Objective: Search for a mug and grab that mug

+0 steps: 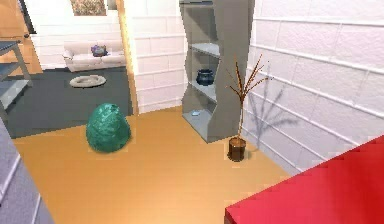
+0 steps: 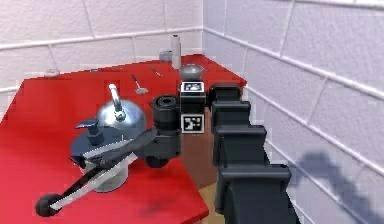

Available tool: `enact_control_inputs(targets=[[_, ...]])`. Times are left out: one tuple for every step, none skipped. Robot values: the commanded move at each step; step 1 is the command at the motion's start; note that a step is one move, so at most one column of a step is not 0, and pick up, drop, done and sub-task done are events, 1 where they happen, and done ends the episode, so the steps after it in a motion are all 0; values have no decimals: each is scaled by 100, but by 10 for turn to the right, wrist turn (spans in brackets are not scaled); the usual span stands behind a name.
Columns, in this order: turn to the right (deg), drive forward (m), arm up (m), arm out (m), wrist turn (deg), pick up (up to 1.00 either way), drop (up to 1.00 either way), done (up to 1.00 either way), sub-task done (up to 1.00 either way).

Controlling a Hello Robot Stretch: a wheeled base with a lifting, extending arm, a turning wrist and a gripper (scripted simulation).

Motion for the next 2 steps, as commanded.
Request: enact_control_inputs(targets=[[0, 0, 0, 0, 450, 0, 0, 0, 0], [0, 0, 0, 0, 210, 0, 0, 0, 0]])
